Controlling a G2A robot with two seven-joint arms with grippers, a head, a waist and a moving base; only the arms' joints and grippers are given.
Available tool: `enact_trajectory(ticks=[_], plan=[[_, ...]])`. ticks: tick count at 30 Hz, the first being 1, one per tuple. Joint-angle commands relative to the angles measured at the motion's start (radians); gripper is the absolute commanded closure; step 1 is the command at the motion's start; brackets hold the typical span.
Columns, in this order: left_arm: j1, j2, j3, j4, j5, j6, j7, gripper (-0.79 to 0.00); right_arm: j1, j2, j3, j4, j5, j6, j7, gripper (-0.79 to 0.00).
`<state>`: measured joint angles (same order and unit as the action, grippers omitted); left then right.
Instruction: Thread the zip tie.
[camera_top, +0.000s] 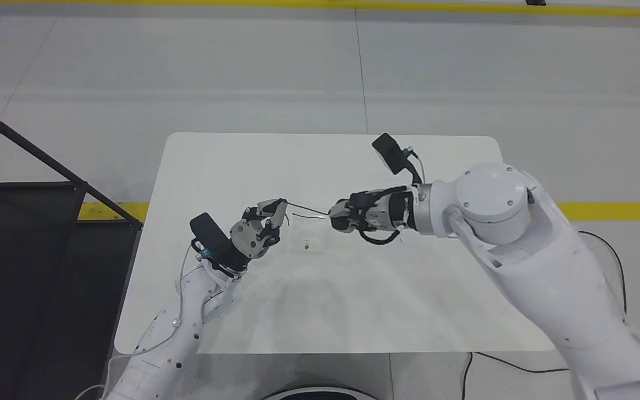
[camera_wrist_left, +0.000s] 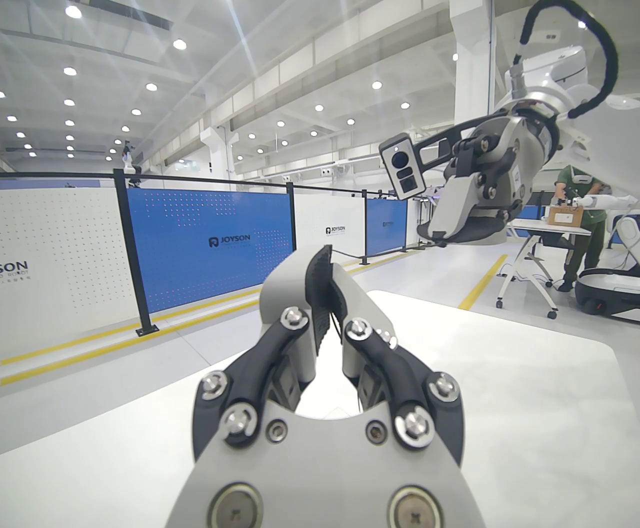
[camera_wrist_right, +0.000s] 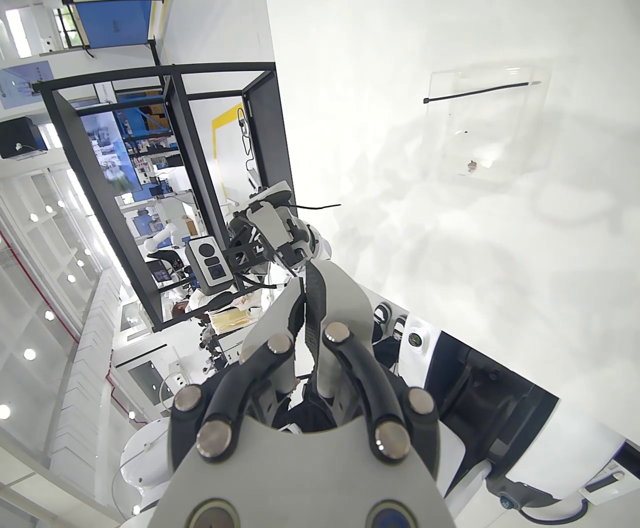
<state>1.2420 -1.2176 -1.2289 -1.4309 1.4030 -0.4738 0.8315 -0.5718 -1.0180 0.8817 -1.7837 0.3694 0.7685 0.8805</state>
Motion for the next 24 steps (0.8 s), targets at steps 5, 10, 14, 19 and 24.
enact_trajectory(ticks=[5, 10, 14, 19, 24], plan=[[0.000, 0.000, 0.000, 0.000, 0.000, 0.000, 0.000, 0.000, -0.007, 0.003, 0.004, -0.007, -0.005, -0.003, 0.002, 0.000], [0.000, 0.000, 0.000, 0.000, 0.000, 0.000, 0.000, 0.000, -0.009, 0.004, 0.004, -0.008, -0.006, -0.003, 0.002, 0.000], [0.000, 0.000, 0.000, 0.000, 0.000, 0.000, 0.000, 0.000, -0.007, 0.003, 0.002, -0.007, -0.004, -0.002, 0.001, 0.000], [0.000, 0.000, 0.000, 0.000, 0.000, 0.000, 0.000, 0.000, -0.009, 0.002, 0.005, -0.004, 0.008, -0.012, -0.008, 0.000], [0.000, 0.000, 0.000, 0.000, 0.000, 0.000, 0.000, 0.000, -0.011, 0.002, 0.007, -0.003, 0.011, -0.014, -0.009, 0.000]])
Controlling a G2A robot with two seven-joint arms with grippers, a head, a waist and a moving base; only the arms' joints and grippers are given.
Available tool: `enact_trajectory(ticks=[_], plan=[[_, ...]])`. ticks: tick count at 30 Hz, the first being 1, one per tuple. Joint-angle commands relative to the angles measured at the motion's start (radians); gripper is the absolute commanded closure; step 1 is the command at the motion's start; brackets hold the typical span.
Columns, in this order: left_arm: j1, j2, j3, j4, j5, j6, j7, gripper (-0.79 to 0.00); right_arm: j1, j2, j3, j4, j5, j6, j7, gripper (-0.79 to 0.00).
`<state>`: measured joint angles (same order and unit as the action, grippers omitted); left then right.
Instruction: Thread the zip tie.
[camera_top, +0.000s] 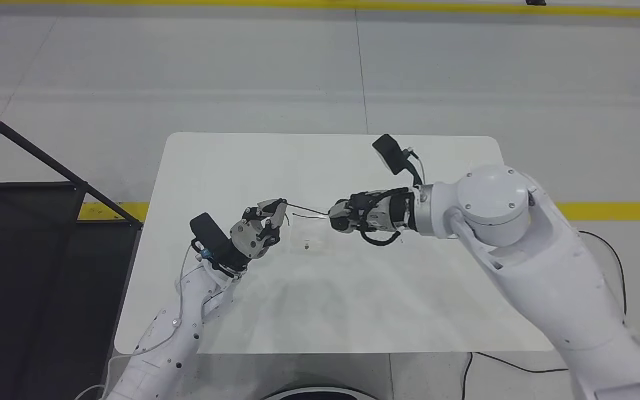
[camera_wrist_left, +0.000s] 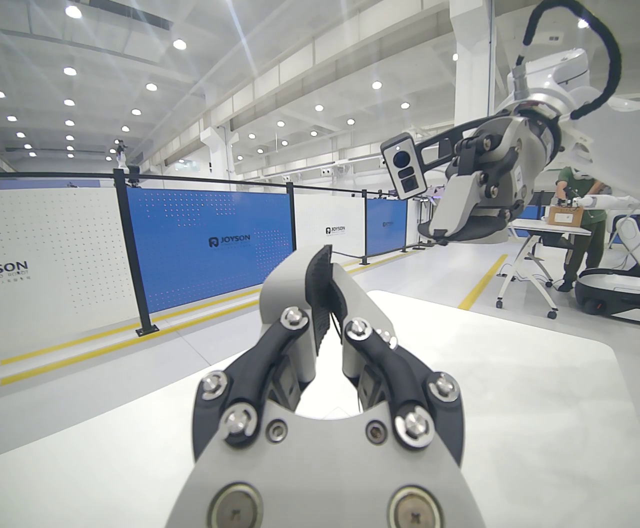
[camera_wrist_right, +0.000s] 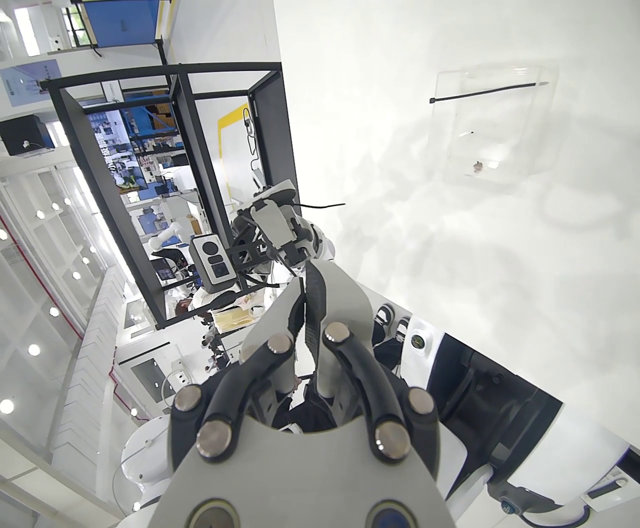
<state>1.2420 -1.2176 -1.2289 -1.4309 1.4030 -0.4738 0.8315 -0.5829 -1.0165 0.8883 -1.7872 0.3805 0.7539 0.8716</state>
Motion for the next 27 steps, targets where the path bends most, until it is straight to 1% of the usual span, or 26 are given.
enact_trajectory(ticks=[1, 27], plan=[[0.000, 0.000, 0.000, 0.000, 0.000, 0.000, 0.000, 0.000, 0.000, 0.000, 0.000, 0.001, 0.000, 0.001, 0.001, 0.000], [0.000, 0.000, 0.000, 0.000, 0.000, 0.000, 0.000, 0.000, 0.026, -0.013, -0.020, 0.028, 0.030, 0.005, -0.011, 0.000]])
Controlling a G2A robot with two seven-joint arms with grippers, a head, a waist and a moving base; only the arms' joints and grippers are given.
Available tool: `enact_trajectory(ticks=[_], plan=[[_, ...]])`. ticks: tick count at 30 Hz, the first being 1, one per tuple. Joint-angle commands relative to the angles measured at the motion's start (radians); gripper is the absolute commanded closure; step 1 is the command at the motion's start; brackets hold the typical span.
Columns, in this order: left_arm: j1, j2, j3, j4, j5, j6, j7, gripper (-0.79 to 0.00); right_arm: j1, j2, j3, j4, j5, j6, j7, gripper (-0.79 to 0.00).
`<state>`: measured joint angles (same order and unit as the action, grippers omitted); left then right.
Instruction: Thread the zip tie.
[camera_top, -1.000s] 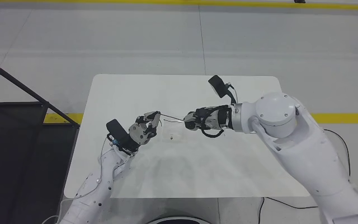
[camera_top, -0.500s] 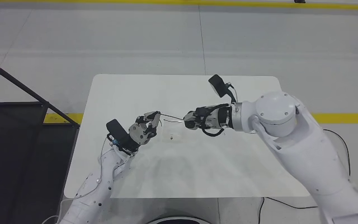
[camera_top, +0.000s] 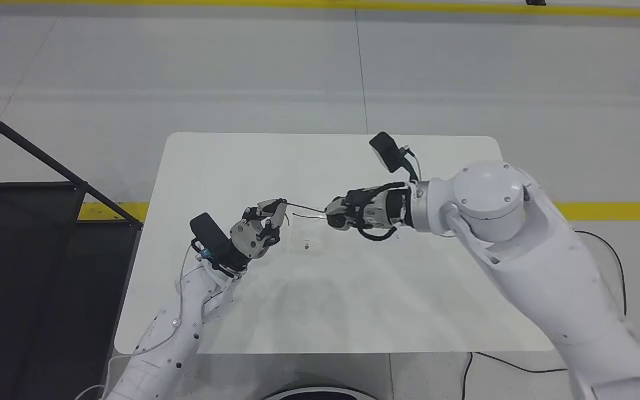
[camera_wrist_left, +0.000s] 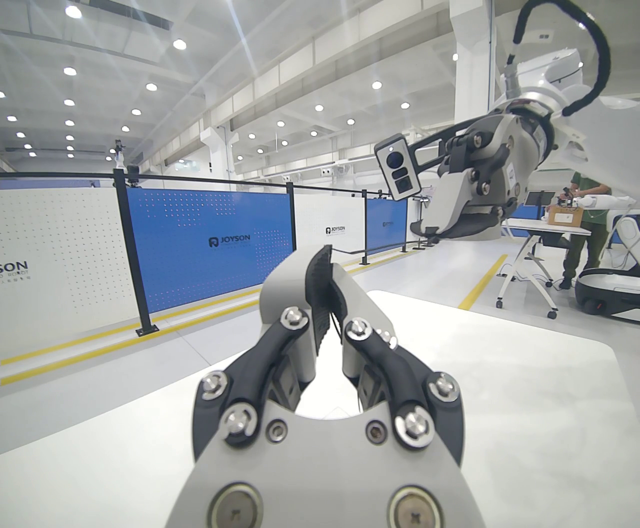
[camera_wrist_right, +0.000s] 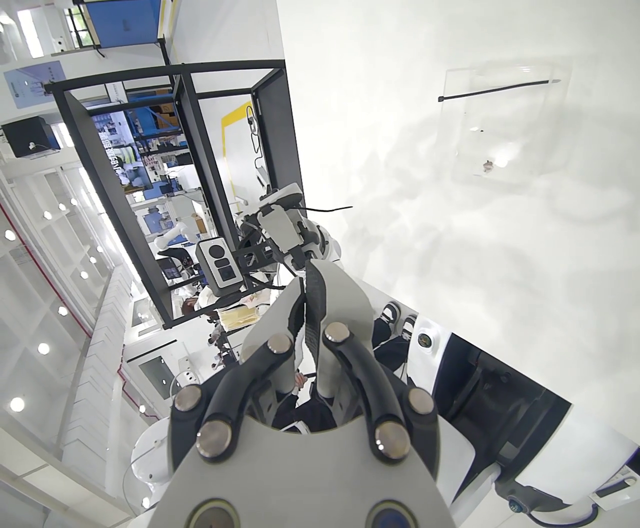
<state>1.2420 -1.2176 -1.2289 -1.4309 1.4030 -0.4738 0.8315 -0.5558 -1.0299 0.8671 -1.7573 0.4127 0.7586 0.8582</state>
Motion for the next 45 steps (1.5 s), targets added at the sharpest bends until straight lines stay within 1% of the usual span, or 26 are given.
enact_trajectory(ticks=[1, 9, 16, 24, 29, 40, 45], plan=[[0.000, 0.000, 0.000, 0.000, 0.000, 0.000, 0.000, 0.000, -0.003, 0.002, 0.003, -0.004, -0.007, 0.000, 0.004, 0.000], [0.000, 0.000, 0.000, 0.000, 0.000, 0.000, 0.000, 0.000, -0.040, 0.017, 0.037, -0.034, -0.020, -0.017, 0.017, 0.000], [0.000, 0.000, 0.000, 0.000, 0.000, 0.000, 0.000, 0.000, -0.074, 0.033, 0.070, -0.058, -0.044, -0.039, 0.053, 0.000], [0.000, 0.000, 0.000, 0.000, 0.000, 0.000, 0.000, 0.000, -0.070, 0.043, 0.072, -0.060, -0.075, -0.023, 0.088, 0.000], [0.000, 0.000, 0.000, 0.000, 0.000, 0.000, 0.000, 0.000, -0.065, 0.042, 0.066, -0.059, -0.073, -0.023, 0.090, 0.000], [0.000, 0.000, 0.000, 0.000, 0.000, 0.000, 0.000, 0.000, -0.009, 0.021, 0.015, -0.017, -0.035, -0.009, 0.072, 0.000], [0.000, 0.000, 0.000, 0.000, 0.000, 0.000, 0.000, 0.000, 0.000, 0.017, 0.001, -0.015, -0.036, -0.008, 0.064, 0.000]])
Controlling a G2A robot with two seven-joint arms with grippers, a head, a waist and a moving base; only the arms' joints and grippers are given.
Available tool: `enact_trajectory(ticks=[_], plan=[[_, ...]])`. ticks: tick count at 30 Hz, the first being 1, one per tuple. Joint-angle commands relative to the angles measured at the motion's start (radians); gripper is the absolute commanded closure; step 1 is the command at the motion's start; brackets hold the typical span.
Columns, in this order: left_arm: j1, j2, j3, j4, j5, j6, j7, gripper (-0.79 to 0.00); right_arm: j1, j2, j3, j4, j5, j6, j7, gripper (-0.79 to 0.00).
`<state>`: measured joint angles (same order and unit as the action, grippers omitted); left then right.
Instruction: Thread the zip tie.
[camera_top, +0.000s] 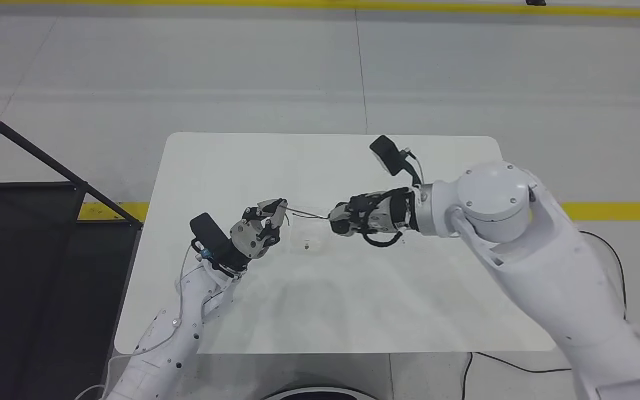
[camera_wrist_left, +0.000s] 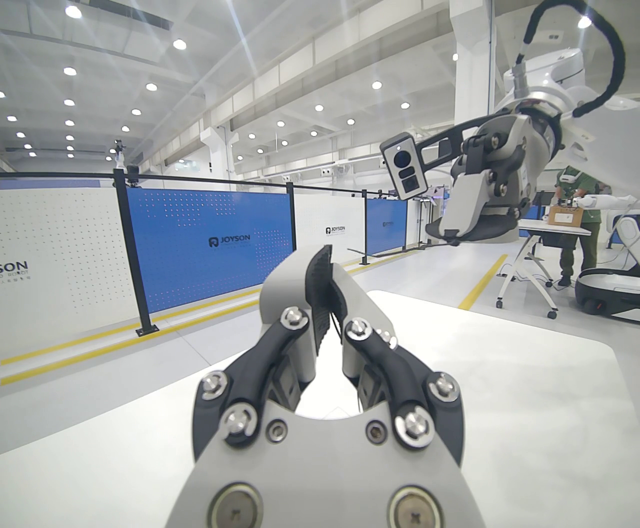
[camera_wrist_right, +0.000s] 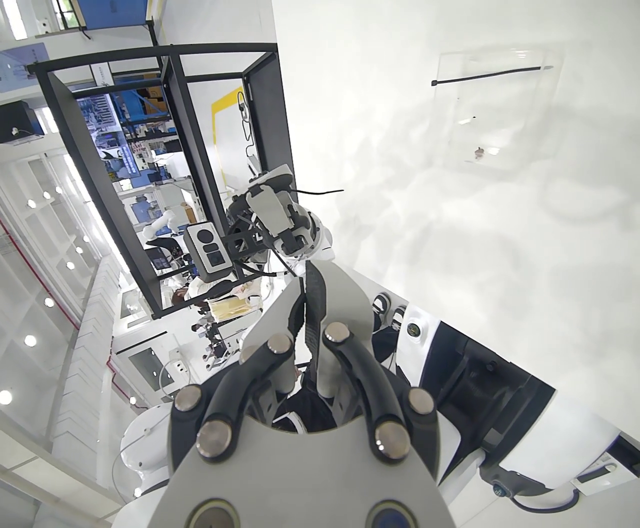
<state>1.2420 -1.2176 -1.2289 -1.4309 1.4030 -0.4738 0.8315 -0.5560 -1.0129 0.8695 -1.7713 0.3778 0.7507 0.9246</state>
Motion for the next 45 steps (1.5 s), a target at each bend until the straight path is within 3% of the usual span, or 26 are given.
enact_trajectory(ticks=[1, 45], plan=[[0.000, 0.000, 0.000, 0.000, 0.000, 0.000, 0.000, 0.000, 0.001, -0.001, -0.003, -0.002, -0.001, -0.001, -0.002, 0.000], [0.000, 0.000, 0.000, 0.000, 0.000, 0.000, 0.000, 0.000, 0.047, -0.007, -0.025, 0.027, 0.005, 0.034, 0.001, 0.000]])
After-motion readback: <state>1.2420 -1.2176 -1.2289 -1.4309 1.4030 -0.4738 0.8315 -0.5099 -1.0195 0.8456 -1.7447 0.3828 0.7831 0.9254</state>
